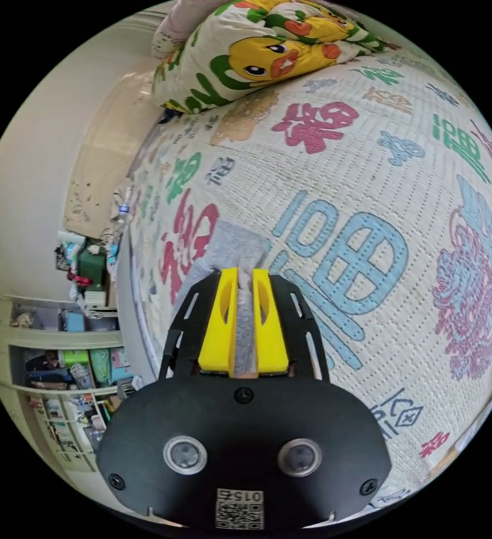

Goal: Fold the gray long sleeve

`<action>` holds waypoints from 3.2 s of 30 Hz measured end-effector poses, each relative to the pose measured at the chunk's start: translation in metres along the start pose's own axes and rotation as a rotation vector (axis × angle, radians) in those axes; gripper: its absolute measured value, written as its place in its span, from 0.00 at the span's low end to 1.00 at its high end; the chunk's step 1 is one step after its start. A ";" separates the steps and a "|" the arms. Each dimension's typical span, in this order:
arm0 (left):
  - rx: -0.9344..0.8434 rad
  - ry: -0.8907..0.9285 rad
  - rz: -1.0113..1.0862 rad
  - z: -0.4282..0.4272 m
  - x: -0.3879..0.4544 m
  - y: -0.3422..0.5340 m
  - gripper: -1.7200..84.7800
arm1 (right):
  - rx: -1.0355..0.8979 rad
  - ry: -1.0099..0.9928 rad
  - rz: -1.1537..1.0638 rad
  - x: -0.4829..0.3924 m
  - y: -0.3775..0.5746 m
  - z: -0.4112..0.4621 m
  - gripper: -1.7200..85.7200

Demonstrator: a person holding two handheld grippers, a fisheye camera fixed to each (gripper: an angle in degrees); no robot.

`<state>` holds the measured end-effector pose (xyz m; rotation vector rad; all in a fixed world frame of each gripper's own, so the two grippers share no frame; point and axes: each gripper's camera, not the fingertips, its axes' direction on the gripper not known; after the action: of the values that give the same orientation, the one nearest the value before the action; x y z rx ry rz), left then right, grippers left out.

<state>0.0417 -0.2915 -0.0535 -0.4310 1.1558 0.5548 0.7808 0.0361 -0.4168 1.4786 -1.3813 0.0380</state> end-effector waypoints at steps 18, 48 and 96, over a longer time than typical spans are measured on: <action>0.344 0.615 -0.249 0.026 -0.152 0.082 0.19 | -0.035 -0.277 -0.907 -0.162 0.364 -0.149 0.06; 0.101 1.080 -0.411 0.329 -0.438 0.355 0.09 | -0.763 0.082 -0.945 -0.208 0.839 0.059 0.08; 0.301 0.397 -0.013 0.177 -0.199 -0.208 0.06 | -0.370 -0.024 -0.051 -0.034 0.390 0.165 0.07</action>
<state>0.2399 -0.3896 0.2019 -0.2938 1.5891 0.2809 0.3851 0.0391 -0.2612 1.2050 -1.2879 -0.2561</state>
